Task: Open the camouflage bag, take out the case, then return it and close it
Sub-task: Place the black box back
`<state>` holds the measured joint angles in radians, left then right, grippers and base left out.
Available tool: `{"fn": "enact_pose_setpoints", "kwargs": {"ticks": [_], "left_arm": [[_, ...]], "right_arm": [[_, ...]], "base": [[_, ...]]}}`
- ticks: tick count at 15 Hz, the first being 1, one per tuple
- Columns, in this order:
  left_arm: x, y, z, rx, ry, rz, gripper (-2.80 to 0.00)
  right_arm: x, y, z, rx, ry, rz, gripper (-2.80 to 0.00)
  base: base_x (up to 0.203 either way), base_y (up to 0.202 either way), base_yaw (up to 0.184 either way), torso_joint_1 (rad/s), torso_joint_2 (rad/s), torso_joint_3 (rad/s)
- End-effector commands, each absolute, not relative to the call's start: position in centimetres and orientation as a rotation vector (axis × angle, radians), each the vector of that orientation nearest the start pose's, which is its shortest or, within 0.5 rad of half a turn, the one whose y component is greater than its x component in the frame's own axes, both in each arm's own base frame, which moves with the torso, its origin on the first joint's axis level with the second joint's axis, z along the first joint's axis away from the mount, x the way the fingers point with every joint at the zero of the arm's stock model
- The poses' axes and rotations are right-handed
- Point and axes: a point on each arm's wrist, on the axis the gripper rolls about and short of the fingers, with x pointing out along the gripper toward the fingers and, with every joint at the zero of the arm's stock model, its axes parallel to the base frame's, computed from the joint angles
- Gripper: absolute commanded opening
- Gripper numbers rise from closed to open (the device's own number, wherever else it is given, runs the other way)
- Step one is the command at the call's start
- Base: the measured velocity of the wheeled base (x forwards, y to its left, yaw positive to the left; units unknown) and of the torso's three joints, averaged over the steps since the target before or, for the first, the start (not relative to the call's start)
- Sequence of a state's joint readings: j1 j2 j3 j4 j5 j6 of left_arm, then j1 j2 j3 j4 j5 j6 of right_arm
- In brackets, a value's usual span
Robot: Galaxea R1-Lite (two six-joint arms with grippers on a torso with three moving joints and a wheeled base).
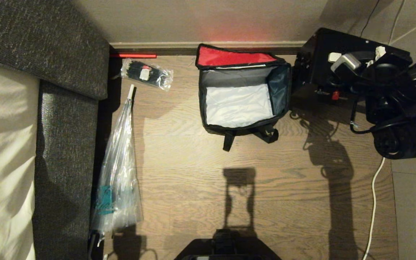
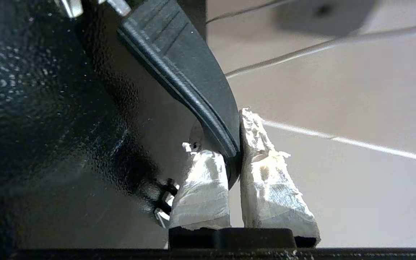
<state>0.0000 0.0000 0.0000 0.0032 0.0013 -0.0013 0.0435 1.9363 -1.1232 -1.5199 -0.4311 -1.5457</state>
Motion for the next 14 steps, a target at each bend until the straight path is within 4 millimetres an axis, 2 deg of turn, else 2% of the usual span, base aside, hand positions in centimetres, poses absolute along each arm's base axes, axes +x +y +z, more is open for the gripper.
{"fn": "enact_pose_setpoints", "kwargs": {"ticks": [1, 4, 7, 14], "left_arm": [[-2.3, 0.0, 7.5, -0.002, 0.004, 0.002, -2.80], [-2.3, 0.0, 7.5, -0.002, 0.003, 0.002, -2.80], [-2.3, 0.0, 7.5, -0.002, 0.004, 0.002, -2.80], [-2.3, 0.0, 7.5, -0.002, 0.003, 0.002, -2.80]], "right_arm": [[34.0, 1.2, 29.4, -1.266, -0.319, -0.842, -2.80], [32.6, 2.4, 30.9, -1.247, -0.374, -0.842, -2.80], [31.4, 4.4, 32.3, -1.220, -0.439, -0.825, -2.80], [30.3, 9.8, 32.2, -1.156, -0.504, -0.693, -2.80]], "base": [[0.000, 0.000, 0.000, 0.000, 0.00, 0.000], [0.000, 0.000, 0.000, 0.000, 0.00, 0.000], [0.000, 0.000, 0.000, 0.000, 0.00, 0.000], [0.000, 0.000, 0.000, 0.000, 0.00, 0.000]]}}
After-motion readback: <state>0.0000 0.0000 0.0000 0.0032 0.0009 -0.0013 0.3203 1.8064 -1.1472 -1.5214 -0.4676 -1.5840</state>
